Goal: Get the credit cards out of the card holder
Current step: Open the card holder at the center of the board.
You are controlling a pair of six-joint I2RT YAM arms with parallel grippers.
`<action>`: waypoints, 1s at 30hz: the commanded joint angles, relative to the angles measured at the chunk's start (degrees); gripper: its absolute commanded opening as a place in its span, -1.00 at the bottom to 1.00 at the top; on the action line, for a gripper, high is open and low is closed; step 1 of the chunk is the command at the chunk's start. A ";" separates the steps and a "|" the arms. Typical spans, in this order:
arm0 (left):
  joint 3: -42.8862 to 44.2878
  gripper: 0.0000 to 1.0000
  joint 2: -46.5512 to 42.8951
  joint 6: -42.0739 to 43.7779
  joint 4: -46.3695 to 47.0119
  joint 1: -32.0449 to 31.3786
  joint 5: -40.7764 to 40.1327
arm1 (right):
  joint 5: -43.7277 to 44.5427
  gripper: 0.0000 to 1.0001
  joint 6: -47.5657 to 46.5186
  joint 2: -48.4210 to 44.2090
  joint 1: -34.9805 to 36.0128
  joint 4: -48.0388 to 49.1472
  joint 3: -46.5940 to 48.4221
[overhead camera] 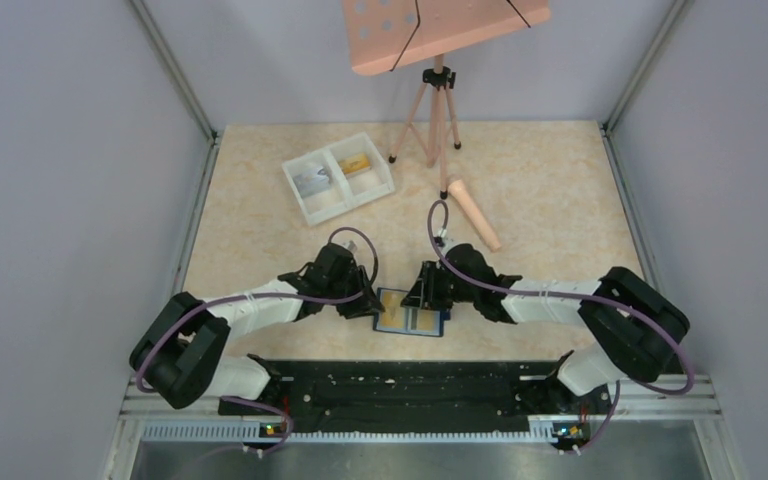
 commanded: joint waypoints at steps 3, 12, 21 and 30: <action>0.24 -0.49 1.19 1.36 3.58 -0.24 1.81 | -2.33 -0.35 -0.98 2.66 -0.99 4.41 1.16; -0.42 -0.99 0.81 0.76 5.36 -0.18 5.24 | -2.36 -0.35 -1.34 3.00 -1.69 6.24 -0.90; -1.79 -1.00 -0.44 -0.21 9.10 -0.18 6.85 | -1.16 -0.35 -1.85 -0.16 -3.07 5.70 -4.52; -2.24 -1.00 -1.14 -0.99 9.43 -0.18 6.51 | -0.51 -0.35 -2.14 0.76 -3.17 7.01 -6.06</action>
